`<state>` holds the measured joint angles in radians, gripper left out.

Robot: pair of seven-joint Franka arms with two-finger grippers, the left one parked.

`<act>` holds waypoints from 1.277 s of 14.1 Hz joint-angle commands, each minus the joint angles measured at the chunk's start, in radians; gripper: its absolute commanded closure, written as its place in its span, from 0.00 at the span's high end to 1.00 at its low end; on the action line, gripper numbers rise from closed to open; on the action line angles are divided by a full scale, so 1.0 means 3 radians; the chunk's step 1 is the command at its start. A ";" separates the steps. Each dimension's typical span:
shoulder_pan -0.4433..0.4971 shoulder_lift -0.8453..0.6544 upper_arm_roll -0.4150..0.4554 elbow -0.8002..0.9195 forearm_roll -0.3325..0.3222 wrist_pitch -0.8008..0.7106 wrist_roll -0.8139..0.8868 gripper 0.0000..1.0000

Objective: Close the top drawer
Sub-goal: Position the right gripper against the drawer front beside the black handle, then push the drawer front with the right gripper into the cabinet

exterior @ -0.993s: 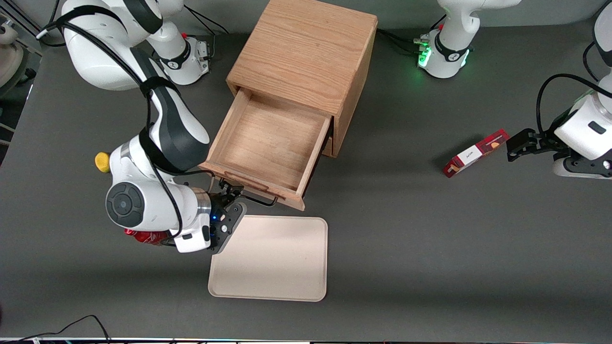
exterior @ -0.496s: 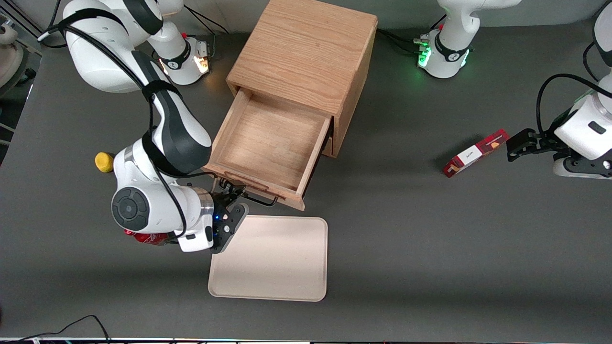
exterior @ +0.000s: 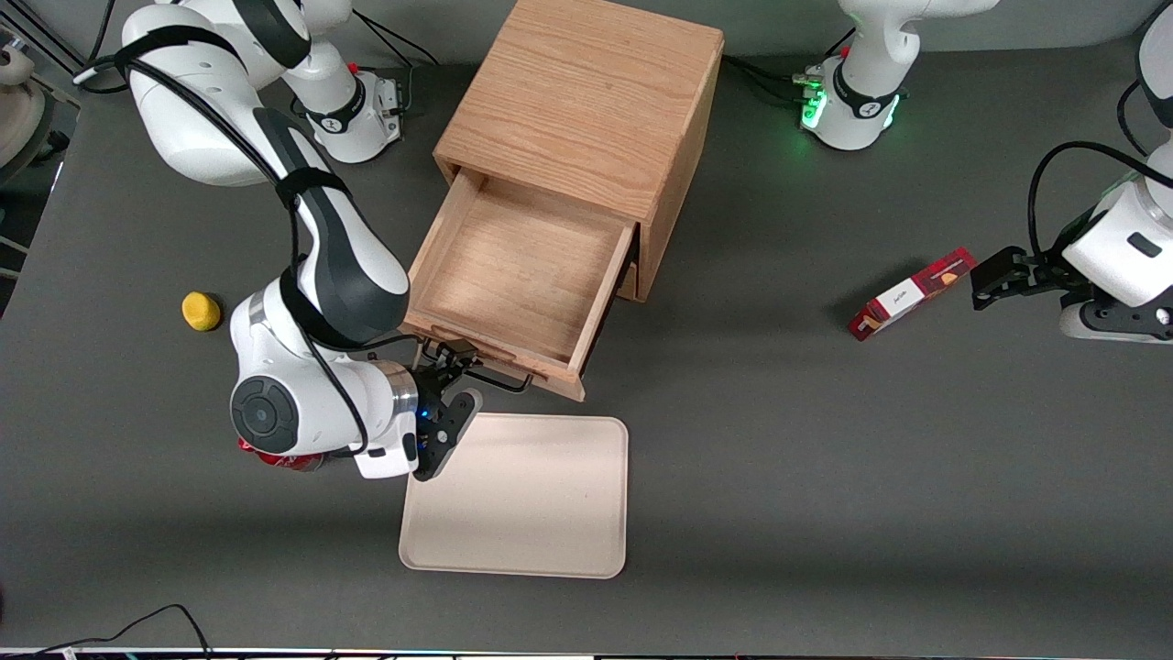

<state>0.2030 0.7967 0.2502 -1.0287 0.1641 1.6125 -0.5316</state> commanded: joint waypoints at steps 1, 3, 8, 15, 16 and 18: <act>-0.0002 -0.0094 0.0010 -0.0186 0.0061 -0.0006 0.0095 1.00; 0.0003 -0.0206 0.0025 -0.0344 0.0087 0.0014 0.0187 1.00; 0.0014 -0.0472 0.0101 -0.0753 0.0097 0.0060 0.0335 1.00; 0.0019 -0.0784 0.0301 -0.1346 0.0102 0.0387 0.0646 1.00; 0.0009 -0.0799 0.0377 -0.1402 0.0097 0.0428 0.0688 1.00; 0.0014 -0.0871 0.0393 -0.1510 0.0102 0.0479 0.0744 1.00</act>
<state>0.2128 0.5964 0.3543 -1.3957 0.1713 1.7200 -0.3464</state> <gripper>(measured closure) 0.000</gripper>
